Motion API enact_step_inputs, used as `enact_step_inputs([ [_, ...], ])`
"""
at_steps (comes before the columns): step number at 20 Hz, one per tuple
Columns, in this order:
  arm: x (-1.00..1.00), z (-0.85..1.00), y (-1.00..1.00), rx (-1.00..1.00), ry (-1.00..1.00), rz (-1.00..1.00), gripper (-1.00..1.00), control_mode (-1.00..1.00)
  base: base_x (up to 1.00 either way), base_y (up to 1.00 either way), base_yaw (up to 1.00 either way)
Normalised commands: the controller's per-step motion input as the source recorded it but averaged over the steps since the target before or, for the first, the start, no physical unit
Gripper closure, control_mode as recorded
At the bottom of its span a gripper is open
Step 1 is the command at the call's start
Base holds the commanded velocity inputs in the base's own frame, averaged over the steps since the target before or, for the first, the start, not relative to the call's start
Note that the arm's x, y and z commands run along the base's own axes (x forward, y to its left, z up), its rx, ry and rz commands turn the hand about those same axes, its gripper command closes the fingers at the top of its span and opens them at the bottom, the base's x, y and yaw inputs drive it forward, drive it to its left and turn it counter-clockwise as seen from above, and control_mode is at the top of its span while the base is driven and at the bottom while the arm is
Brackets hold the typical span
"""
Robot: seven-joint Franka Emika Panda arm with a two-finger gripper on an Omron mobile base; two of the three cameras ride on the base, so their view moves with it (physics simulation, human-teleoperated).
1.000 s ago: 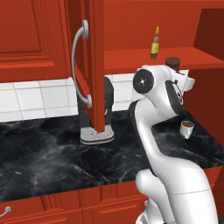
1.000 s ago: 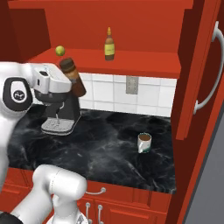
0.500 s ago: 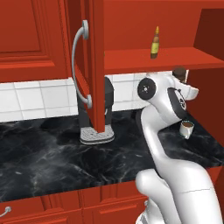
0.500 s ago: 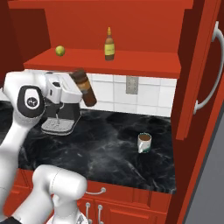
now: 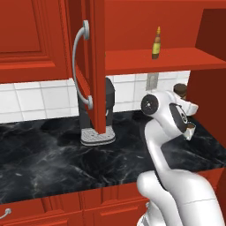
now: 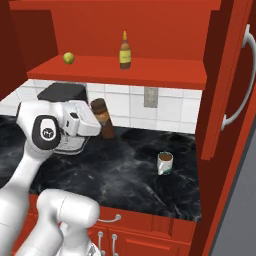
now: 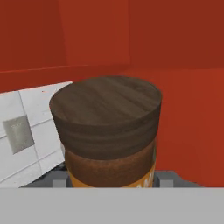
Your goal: Pick the cinnamon and honey bottle from the cabinet and place them next to the mug.
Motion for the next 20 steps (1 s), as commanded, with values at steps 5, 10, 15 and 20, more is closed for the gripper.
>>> enact_step_inputs([
  [5, 0.16, -0.73, 0.0, 0.03, 0.09, 0.0, 1.0, -1.0, 0.0, 0.0, 0.0],
  [10, 0.18, -0.62, 0.0, 0.03, 0.09, 0.0, 1.0, -1.0, 0.0, 0.0, 0.0],
  [15, 0.39, -0.58, 0.0, 0.03, 0.15, 0.0, 1.0, -1.0, 0.0, 0.0, 0.0],
  [20, 0.64, -0.16, -0.15, 0.01, 0.14, 0.0, 1.0, -1.0, 0.0, 0.0, 0.0],
])
